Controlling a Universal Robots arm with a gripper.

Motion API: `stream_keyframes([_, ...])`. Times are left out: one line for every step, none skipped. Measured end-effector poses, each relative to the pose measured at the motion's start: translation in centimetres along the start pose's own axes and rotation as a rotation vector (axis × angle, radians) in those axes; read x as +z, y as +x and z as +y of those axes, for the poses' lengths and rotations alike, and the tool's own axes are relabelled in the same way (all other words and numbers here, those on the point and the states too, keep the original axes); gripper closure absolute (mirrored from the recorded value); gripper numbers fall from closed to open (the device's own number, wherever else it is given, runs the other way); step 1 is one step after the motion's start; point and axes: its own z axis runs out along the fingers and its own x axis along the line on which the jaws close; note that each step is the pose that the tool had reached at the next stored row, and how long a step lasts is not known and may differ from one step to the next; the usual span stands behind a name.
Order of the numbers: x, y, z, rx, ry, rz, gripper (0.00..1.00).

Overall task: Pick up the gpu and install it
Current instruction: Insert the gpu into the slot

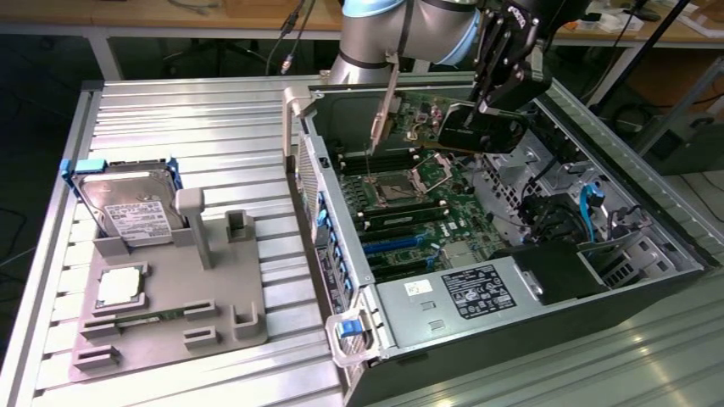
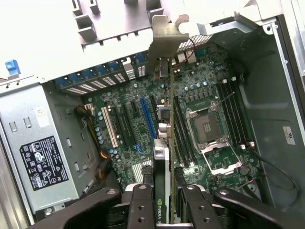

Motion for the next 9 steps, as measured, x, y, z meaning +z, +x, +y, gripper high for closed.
stream_keyframes([0.00, 0.00, 0.00, -0.004, -0.0001, 0.0002, 0.73])
stream_keyframes([0.00, 0.00, 0.00, -0.005, -0.0001, 0.0002, 0.73])
stream_keyframes([0.00, 0.00, 0.00, -0.005, -0.0001, 0.0002, 0.73])
stream_keyframes([0.00, 0.00, 0.00, -0.005, -0.0001, 0.0002, 0.73])
stream_keyframes([0.00, 0.00, 0.00, -0.005, -0.0001, 0.0002, 0.73])
stream_keyframes([0.00, 0.00, 0.00, -0.005, -0.0001, 0.0002, 0.73])
stream_keyframes([0.00, 0.00, 0.00, -0.005, -0.0001, 0.0002, 0.73])
stream_keyframes([0.00, 0.00, 0.00, -0.005, -0.0001, 0.0002, 0.73])
stream_keyframes([0.00, 0.00, 0.00, -0.005, -0.0001, 0.0002, 0.73])
